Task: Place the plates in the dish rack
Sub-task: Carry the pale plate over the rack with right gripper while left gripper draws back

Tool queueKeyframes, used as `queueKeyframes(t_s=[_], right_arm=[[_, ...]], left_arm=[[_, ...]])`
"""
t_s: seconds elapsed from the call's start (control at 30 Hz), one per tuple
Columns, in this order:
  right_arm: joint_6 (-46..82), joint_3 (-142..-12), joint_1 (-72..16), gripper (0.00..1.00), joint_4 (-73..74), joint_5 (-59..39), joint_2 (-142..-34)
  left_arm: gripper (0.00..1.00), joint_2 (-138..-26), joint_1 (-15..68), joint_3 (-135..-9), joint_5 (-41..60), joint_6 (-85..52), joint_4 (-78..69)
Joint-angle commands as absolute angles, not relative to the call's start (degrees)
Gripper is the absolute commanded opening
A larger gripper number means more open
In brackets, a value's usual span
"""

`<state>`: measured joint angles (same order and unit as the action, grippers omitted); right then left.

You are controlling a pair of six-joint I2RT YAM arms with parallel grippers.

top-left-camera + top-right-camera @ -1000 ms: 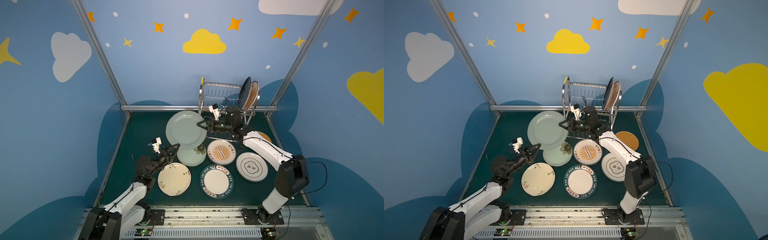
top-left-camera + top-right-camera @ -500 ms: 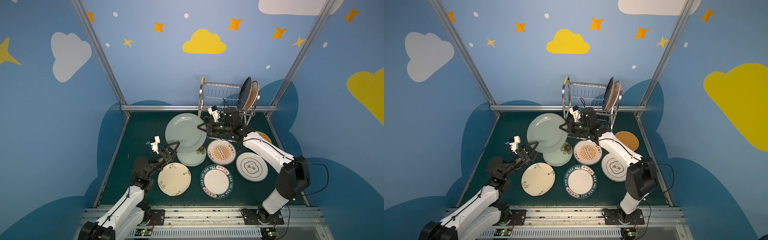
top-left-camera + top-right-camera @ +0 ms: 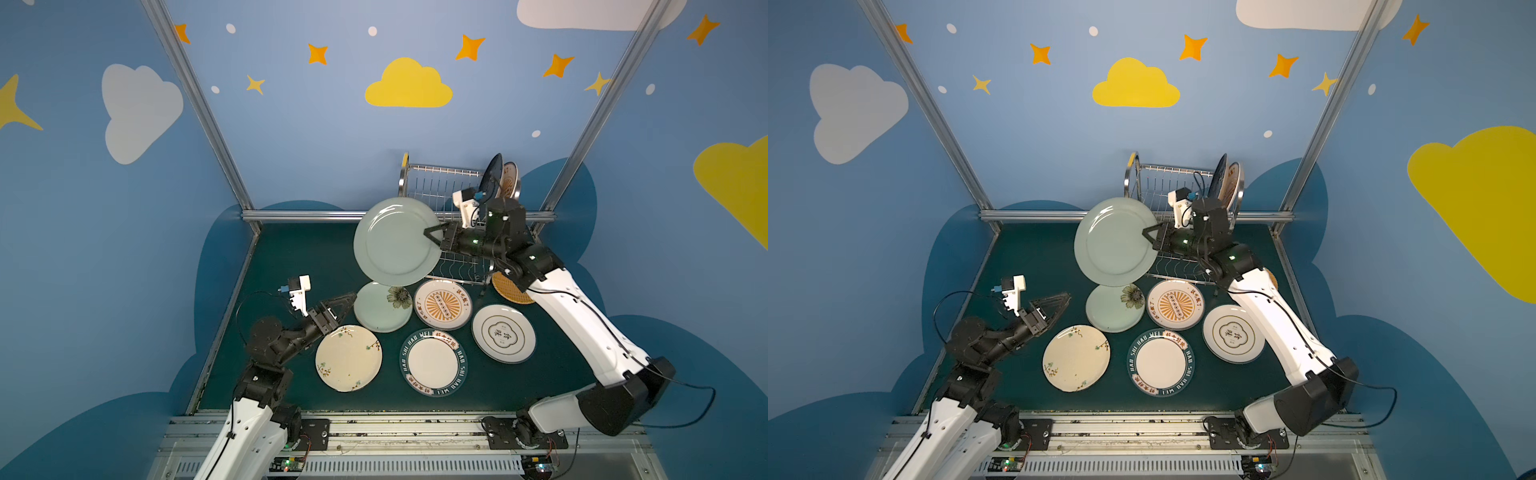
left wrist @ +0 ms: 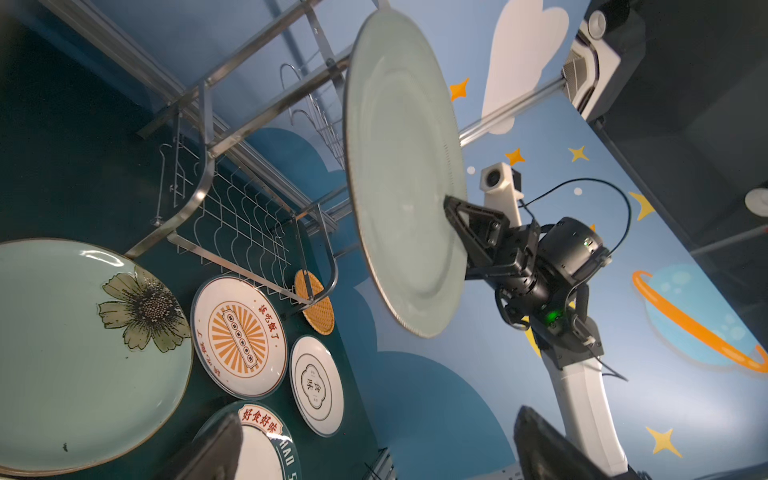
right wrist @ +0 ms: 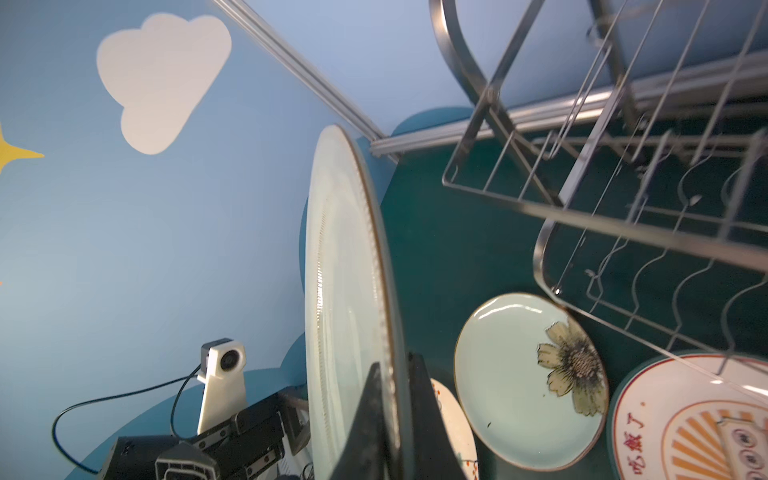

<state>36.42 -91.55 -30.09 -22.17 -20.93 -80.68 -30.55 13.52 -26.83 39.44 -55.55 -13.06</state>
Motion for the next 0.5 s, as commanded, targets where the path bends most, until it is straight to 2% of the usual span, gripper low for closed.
queueKeyframes(t_s=[0.0, 0.13, 0.4, 0.47], right_arm=[[32.7, -99.3, -29.2, 0.00, -19.6, -16.0, -76.6], [29.9, -110.2, -27.2, 0.00, -26.6, -10.9, -79.6], [21.7, -130.3, -26.9, 0.00, -38.5, 15.3, -88.8], [19.9, -135.8, -26.8, 0.00, -41.1, 21.5, -91.8]], left_arm=[[1.00, -29.6, 13.4, -32.4, 45.8, -49.4, -8.5], [1.00, -31.0, 13.6, -40.9, 46.6, -42.2, -0.7], [1.00, -39.8, 14.9, -48.9, 45.9, -43.0, -6.2], [1.00, -42.3, 15.1, -49.5, 48.4, -42.0, -6.6]])
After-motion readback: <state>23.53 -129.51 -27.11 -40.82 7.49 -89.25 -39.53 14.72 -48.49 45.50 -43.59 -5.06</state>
